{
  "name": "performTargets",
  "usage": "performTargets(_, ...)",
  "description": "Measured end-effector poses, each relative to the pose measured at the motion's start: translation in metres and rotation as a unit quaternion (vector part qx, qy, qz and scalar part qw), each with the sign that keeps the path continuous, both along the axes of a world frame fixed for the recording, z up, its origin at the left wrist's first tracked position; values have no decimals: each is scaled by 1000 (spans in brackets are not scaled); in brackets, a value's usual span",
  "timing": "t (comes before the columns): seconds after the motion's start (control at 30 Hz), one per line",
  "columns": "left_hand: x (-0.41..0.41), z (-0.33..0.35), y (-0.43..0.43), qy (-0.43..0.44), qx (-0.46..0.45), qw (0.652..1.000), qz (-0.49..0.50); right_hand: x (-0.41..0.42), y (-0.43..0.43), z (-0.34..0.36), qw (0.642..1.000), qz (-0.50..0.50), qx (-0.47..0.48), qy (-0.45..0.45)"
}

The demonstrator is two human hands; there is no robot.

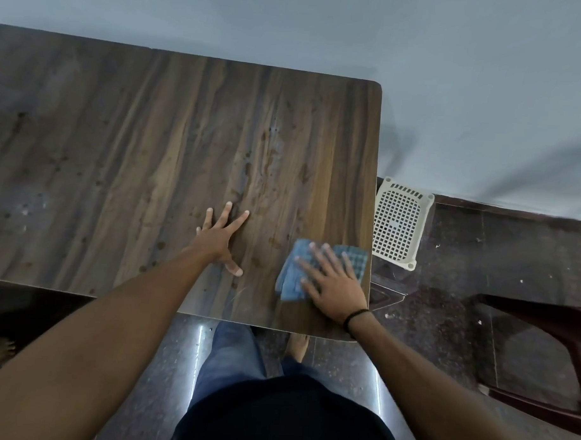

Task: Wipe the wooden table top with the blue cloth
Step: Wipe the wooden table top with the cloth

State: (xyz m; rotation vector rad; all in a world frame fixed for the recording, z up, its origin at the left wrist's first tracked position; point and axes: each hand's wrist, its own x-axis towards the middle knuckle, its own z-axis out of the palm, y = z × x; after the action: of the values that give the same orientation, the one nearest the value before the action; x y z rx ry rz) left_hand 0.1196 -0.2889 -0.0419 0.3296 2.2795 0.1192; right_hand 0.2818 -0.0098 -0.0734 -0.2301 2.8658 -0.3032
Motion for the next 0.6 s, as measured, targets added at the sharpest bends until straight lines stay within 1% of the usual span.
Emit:
performTargets(0.03, 0, -1, -1, -2, 0, 1000, 1, -2, -11, 2, 994, -106, 1, -3)
performTargets(0.07, 0, -1, -2, -4, -1, 1000, -1, 0, -28, 3, 989, -148, -3, -11)
performTargets(0.1, -1, -2, -3, -5, -2, 1000, -4, 7, -47, 3, 993, -118, -13, -14)
performTargets(0.13, -2, -2, -3, -7, -3, 1000, -7, 17, -60, 1, 999, -32, -18, -18)
performTargets(0.17, -2, -3, -2, -7, -3, 1000, -10, 25, -59, -1, 997, 69, -18, -14)
performTargets(0.2, -2, -3, -1, -6, -4, 1000, -12, 21, -45, -2, 990, 143, -16, -11)
performTargets(0.23, -2, -3, -1, -4, -4, 1000, -11, 9, -29, -4, 987, 163, -16, 2)
performTargets(0.27, -2, -3, -1, -3, -6, 1000, -9, -7, -17, -6, 991, 129, -15, 8)
performTargets(0.3, -2, -3, -1, -3, -8, 1000, -9, -22, -9, -5, 999, 32, -17, 11)
performTargets(0.33, -2, -3, -1, -2, -9, 1000, -9, -32, -9, -1, 996, -91, -15, 0)
performTargets(0.37, -2, -3, -2, 1, -8, 1000, -9, -36, -19, -1, 983, -181, -19, -3)
performTargets(0.4, -2, -3, -3, 2, -8, 1000, -11, -36, -35, 0, 979, -204, -21, -6)
performTargets(0.43, -2, -3, -3, 1, -7, 1000, -13, -29, -51, 0, 987, -158, -27, -4)
performTargets(0.47, -2, -3, -3, 0, -5, 1000, -13, -18, -60, -1, 998, -61, -25, -4)
performTargets(0.5, -2, -3, -3, 1, -2, 1000, -13, -11, -56, -2, 999, 40, -23, -2)
performTargets(0.53, -2, -2, -2, 4, 0, 1000, -13, -14, -41, -2, 994, 104, -21, -2)
performTargets(0.57, -1, -2, -2, 8, 0, 1000, -13, -25, -26, -4, 993, 114, -16, 5)
performTargets(0.6, -1, -1, -2, 10, -1, 1000, -14, -37, -15, -6, 998, 64, -11, 10)
